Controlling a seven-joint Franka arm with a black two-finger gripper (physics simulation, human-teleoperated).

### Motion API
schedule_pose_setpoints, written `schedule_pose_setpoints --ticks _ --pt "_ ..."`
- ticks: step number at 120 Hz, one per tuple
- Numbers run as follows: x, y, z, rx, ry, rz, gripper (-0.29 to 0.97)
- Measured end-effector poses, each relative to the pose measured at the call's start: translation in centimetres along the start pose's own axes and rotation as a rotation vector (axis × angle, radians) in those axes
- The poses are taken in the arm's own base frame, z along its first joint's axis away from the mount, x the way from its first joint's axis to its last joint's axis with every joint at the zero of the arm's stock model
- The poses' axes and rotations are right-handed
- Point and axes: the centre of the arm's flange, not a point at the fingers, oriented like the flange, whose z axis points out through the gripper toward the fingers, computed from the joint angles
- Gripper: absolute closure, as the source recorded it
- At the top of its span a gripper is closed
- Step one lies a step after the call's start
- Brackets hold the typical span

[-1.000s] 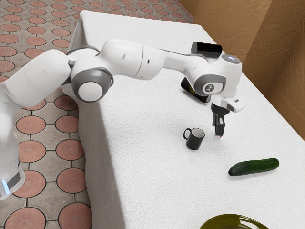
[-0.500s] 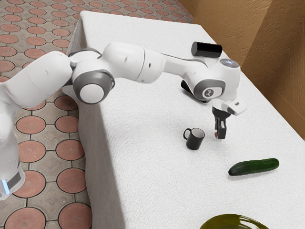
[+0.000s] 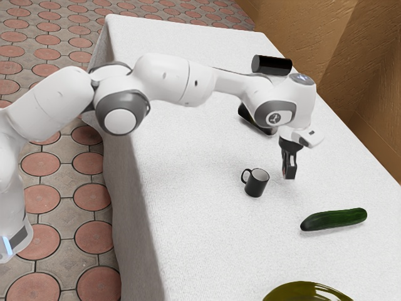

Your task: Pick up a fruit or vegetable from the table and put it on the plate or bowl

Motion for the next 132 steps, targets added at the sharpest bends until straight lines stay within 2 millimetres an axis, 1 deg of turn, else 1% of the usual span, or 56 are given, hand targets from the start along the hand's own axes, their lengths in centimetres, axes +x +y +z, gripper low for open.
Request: schedule_pose_setpoints --ticks 21,30,38,46,53,62,68,76,87,102,112,117,123,128,132 --pt "0.3 0.8 -5.1 0.016 0.011 0.015 0.49" --pt "0.5 1.9 -7.9 0.023 0.026 0.032 0.49" --pt "0.8 4.0 -10.9 0.026 0.047 0.061 0.49" --pt "1.3 7.0 -14.3 0.035 0.078 0.105 0.49" --pt "1.7 9.8 -16.2 0.036 0.095 0.143 0.49" --pt "1.9 13.5 -17.9 0.030 0.109 0.193 0.49" --pt "2.0 16.5 -19.3 0.017 0.129 0.232 0.49" --pt "2.0 21.0 -20.3 -0.017 0.144 0.297 0.49" --pt "1.4 25.9 -22.1 -0.043 0.164 0.377 0.49" --pt "0.0 33.1 -23.2 -0.049 0.168 0.490 0.49" --pt "-1.6 38.0 -23.4 -0.039 0.157 0.561 0.49" --pt "-2.3 40.1 -23.4 -0.031 0.151 0.587 0.50" --pt "-3.5 42.8 -23.8 -0.029 0.148 0.619 0.50" --pt "-4.3 44.6 -24.1 -0.022 0.145 0.636 0.49" --pt "-4.6 45.3 -23.9 -0.014 0.140 0.638 0.50"
